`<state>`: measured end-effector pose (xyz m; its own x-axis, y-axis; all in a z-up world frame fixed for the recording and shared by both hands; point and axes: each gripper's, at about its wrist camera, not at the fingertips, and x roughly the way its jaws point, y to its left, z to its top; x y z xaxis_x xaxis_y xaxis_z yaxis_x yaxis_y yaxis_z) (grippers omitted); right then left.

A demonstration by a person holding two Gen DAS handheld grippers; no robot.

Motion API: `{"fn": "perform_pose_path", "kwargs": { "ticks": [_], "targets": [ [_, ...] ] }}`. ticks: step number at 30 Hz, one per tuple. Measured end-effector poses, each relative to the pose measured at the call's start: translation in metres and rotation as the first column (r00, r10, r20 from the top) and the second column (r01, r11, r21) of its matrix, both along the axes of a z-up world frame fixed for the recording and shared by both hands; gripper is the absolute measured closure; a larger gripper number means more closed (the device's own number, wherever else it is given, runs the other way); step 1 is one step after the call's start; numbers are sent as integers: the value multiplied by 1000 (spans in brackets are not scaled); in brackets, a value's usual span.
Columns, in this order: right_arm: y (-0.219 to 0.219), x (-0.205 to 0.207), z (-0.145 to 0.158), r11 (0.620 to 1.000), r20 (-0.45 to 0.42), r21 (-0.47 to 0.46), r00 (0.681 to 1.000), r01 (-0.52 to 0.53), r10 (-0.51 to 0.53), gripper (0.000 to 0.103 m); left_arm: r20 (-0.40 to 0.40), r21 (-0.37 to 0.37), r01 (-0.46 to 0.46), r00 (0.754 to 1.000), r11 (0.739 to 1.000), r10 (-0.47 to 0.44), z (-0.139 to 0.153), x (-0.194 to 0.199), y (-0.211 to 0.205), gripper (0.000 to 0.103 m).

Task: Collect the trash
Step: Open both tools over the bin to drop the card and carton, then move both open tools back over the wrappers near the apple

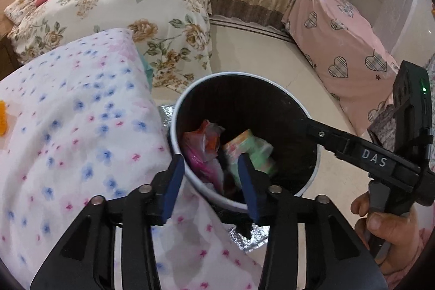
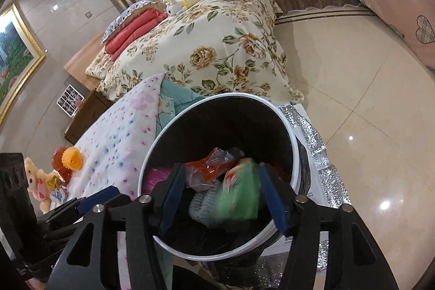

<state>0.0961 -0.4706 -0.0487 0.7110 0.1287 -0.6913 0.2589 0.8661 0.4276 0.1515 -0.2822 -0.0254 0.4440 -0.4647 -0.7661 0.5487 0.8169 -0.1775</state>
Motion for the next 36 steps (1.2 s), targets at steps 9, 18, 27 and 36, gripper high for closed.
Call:
{"fn": "perform_pose_path", "kwargs": {
  "ticks": [9,18,27,36],
  "targets": [
    [20,-3,9,999,33,28,999,-23,22,17,4,-18,-89,996,996,89,-1,-10,44,55],
    [70,5,20,993,86,27,990,-116,114,16,17,-36,-214,976,976,215,0,-17,110,55],
    [126,19,18,974,85,23,972,-224,221,15,16,-50,-345,938,937,346,-4,-22,178,55],
    [178,31,15,949,75,16,947,-316,314,15,-5,-47,-455,890,889,455,-15,-22,241,55]
  ]
}}
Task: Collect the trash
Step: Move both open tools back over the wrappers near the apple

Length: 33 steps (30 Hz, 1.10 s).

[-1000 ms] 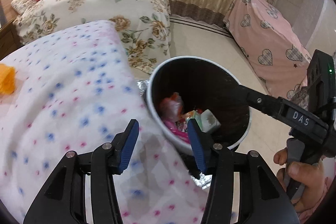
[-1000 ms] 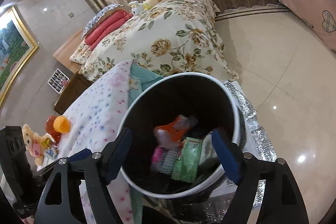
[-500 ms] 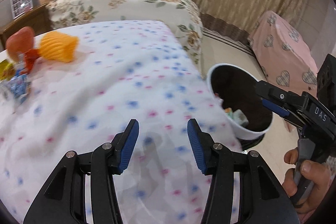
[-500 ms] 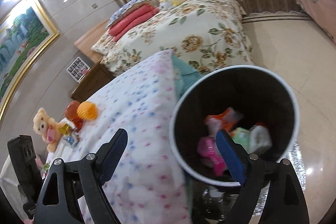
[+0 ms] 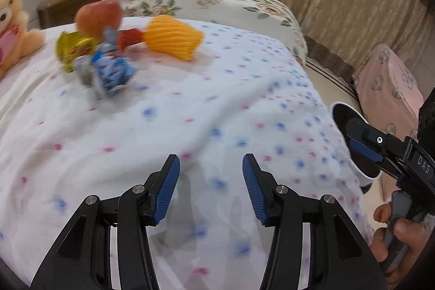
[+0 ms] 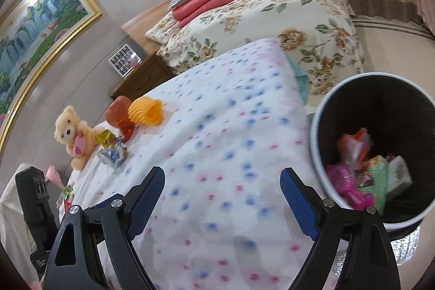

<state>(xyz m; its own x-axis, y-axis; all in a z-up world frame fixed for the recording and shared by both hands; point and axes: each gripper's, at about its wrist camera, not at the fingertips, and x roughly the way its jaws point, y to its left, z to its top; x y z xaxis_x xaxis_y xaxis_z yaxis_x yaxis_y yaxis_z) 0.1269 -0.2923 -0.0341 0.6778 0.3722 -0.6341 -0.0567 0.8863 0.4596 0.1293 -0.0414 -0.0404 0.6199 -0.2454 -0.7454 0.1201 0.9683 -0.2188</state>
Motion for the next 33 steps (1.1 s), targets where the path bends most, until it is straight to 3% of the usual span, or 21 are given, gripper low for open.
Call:
{"fn": "perform_pose_path", "kwargs": {
  "ticks": [18,31,33],
  "targets": [
    [100,27,-5,985,-22,-15,985,-171,171,15,-11,10,-178,984,984,178,-10,12,105,55],
    [169,61,-7,968,-28,-13,968,-249,249,15,18,44,-225,974,973,224,-3,62,167,55],
    [176,68,-9,967,-32,-7,967,-253,253,15,22,49,-225,974,973,225,-3,73,173,50]
  ]
}}
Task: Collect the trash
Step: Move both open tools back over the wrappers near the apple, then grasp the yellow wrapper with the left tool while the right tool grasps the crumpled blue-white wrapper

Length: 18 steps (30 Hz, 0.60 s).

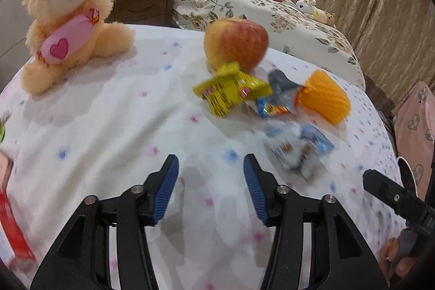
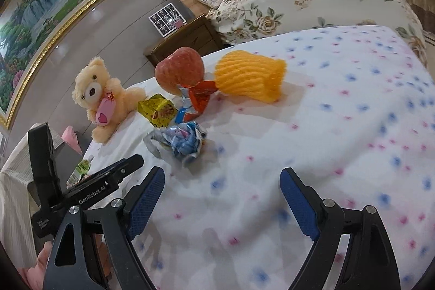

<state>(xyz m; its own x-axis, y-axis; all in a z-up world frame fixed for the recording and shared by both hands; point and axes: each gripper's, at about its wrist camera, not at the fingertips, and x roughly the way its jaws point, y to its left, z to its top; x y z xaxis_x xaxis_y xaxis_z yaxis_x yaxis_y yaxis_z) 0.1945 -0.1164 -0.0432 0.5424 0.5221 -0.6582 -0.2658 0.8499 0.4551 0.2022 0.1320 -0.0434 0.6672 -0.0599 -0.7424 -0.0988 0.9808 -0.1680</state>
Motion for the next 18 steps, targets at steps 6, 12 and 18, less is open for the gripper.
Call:
{"fn": "perform_pose_path", "kwargs": {
  "ticks": [6,12,18],
  "targets": [
    [22,19,-2,999,0,11,1000,-31,31,29,13,24,58,998,998,-59,-1,26,4,46],
    [36,40,-13,998,-45,26,997,-53,54,47,-9,38,79,997,996,-79,-7,50,2,45],
    [44,45,-19,994,-68,62,993,-91,95,82,3,62,94,995,994,-95,-6,61,-6,45]
  ]
}}
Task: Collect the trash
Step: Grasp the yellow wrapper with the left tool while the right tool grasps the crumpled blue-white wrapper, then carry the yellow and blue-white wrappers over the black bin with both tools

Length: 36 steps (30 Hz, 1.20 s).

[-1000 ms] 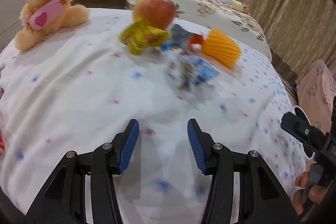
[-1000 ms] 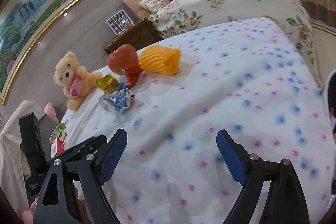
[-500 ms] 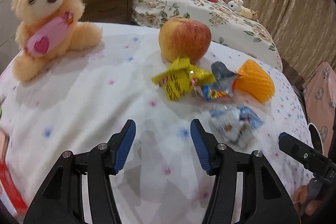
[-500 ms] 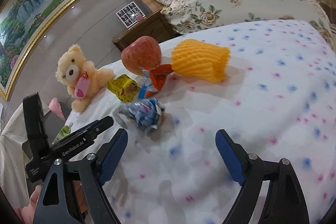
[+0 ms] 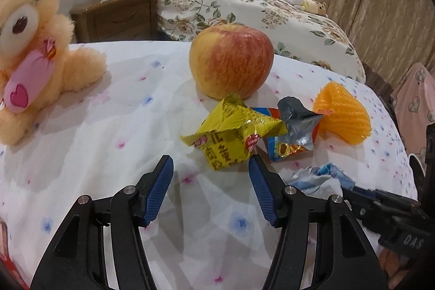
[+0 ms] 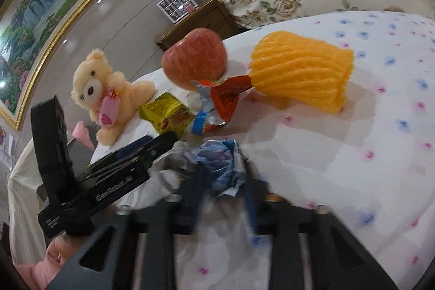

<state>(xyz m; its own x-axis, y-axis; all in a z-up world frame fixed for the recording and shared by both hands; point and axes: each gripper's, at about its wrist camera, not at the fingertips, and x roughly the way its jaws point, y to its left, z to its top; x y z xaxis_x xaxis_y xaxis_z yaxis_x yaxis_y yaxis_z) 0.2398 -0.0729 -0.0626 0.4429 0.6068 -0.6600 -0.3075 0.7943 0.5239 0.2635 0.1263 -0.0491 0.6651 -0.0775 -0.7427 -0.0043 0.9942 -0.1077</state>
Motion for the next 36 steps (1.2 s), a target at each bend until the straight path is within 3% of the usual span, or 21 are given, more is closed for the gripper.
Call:
{"fn": "perform_pose_path", "kwargs": {
  "ticks": [4,8,23,25,36],
  "targets": [
    [-7,-7,2,1000,5,19,1000,9,-9,86,-9,-2,21,1000,1000,-21,-3,7,-5,85],
    [-16,-12,4,999,3,33,1000,22,-22,88,8,-2,25,1000,1000,-25,0,5,-6,97],
    [-74,-50,14,991,21,59,993,116,-117,89,21,-81,65,998,995,-63,9,-62,-44,99],
    [-83,-56,15,990,25,57,991,129,-131,96,16,-93,76,997,993,-75,9,-69,-53,99],
    [-114,-76,21,982,63,33,980,188,-189,98,22,-125,115,993,985,-113,14,-101,-88,99]
  ]
}}
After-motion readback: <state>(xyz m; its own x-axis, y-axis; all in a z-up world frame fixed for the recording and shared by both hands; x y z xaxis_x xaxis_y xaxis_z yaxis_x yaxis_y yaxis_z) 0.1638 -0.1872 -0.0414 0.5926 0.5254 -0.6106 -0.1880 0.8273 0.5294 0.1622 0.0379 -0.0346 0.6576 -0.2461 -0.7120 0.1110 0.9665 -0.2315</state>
